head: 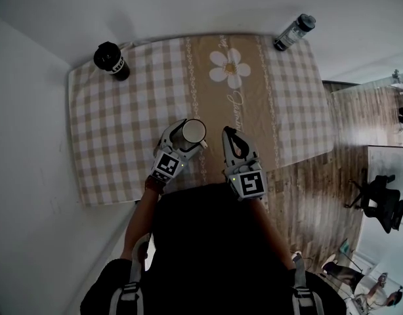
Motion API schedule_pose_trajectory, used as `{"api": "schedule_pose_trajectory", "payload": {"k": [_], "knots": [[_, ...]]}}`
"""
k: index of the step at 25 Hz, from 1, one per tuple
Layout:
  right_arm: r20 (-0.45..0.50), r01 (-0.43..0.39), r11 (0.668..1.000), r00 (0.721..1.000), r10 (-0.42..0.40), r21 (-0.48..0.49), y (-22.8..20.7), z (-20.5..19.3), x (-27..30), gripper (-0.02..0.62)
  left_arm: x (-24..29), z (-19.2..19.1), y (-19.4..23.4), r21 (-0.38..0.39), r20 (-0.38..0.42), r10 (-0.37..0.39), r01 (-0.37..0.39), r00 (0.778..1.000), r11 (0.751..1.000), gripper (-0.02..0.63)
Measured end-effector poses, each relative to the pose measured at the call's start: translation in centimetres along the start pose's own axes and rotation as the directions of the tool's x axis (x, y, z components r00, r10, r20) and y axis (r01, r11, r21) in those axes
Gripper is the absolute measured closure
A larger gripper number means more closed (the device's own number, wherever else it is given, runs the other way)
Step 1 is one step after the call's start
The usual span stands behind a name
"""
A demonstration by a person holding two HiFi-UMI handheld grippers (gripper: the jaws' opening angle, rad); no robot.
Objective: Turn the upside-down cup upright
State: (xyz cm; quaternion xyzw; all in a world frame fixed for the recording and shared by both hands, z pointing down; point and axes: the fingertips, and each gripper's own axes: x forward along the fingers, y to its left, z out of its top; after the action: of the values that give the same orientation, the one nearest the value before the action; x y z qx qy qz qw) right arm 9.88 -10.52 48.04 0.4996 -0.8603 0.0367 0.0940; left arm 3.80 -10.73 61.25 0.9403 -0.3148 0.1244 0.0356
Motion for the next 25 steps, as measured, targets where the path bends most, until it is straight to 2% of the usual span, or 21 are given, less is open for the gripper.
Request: {"api": "schedule_pose_trajectory", "payload": {"k": [3,5,7,9,13,16,18,21,25], "knots": [[0.008,-0.007,1.000,1.000,0.007,0.014,0.0,-0.1,0.0,0.591,-1.5,2.4,0.6,-0.085,0.064,0.023,-0.017,0.998,0.996,0.212],[0.013,-0.022,1.000,1.000,0.022,0.022,0.2,-0.3,-0.2,0.591,-2.8,4.3,0.7,-0.107,0.098,0.032,-0.022,0.995,0.994,0.212],[0.017,-0.047,0.999,0.999,0.047,0.001,0.8,-1.0,-0.2,0.589,-4.4,6.9,0.5,-0.100,0.116,0.034,-0.023,0.993,0.995,0.212],[0.010,-0.073,0.995,0.997,0.074,-0.070,1.8,-2.4,0.0,0.589,-5.9,9.4,0.1,-0.074,0.119,0.032,-0.024,0.992,0.997,0.212],[0.016,-0.167,0.970,0.985,0.173,-0.179,5.4,-3.7,0.3,0.587,-7.7,12.9,-0.1,-0.063,0.096,0.048,-0.043,0.994,0.997,0.210],[0.052,-0.222,0.960,0.971,0.234,-0.174,8.2,-3.1,0.6,0.491,-8.9,14.7,0.2,-0.092,0.137,0.069,-0.056,0.988,0.994,0.210],[0.086,-0.243,0.952,0.961,0.262,-0.184,9.6,-2.1,0.9,0.403,-9.5,15.4,0.6,-0.106,0.157,0.084,-0.067,0.984,0.992,0.210],[0.123,-0.278,0.940,0.944,0.305,-0.200,11.3,-0.7,1.3,0.331,-10.1,16.2,0.8,-0.107,0.164,0.111,-0.094,0.980,0.990,0.210],[0.170,-0.265,0.947,0.940,0.296,-0.183,11.4,1.3,1.8,0.235,-10.6,16.5,0.8,-0.118,0.182,0.129,-0.109,0.975,0.987,0.210]]}}
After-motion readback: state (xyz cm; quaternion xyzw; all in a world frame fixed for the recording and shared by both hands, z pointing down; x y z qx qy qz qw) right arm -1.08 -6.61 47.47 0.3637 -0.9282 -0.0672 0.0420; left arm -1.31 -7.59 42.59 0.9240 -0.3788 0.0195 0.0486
